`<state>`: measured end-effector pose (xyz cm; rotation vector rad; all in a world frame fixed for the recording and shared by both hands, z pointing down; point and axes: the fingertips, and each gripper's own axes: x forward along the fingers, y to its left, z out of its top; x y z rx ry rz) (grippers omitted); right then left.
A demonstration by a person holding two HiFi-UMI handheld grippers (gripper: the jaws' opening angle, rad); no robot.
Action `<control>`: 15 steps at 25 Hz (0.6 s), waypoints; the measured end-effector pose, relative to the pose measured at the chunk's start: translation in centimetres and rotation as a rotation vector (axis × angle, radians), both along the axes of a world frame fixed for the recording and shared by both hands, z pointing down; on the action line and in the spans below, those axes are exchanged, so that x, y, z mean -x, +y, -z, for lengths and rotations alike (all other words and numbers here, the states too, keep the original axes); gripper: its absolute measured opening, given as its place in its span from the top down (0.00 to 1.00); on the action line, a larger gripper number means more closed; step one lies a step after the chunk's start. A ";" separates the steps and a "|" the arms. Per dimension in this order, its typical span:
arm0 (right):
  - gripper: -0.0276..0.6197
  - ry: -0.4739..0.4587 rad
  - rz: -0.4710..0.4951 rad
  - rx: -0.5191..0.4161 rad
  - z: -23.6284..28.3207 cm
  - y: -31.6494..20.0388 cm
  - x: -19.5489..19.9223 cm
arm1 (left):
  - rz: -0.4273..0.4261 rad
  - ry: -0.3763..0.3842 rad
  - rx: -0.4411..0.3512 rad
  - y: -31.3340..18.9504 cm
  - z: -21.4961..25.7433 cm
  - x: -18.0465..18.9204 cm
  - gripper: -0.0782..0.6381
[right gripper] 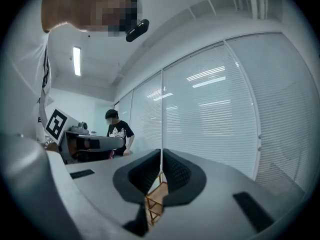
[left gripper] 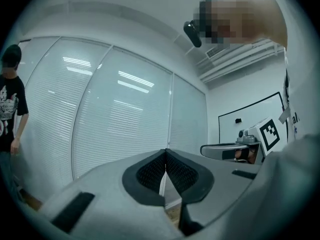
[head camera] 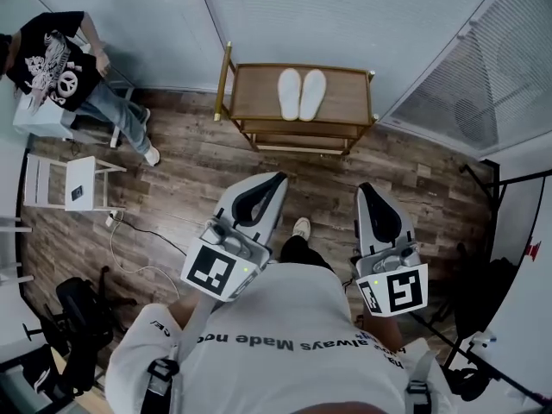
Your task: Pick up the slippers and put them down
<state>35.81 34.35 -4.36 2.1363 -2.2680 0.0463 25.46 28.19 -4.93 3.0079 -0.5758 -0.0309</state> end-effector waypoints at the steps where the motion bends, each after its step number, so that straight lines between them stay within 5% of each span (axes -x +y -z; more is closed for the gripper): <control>1: 0.93 0.000 0.007 0.004 -0.2 -0.7 -0.9 | 0.006 -0.001 0.003 -0.7 -0.2 -0.9 0.88; 15: 0.93 0.000 0.097 0.034 -2.1 -11.5 -7.2 | 0.079 -0.031 -0.011 -10.5 -1.4 -7.7 0.88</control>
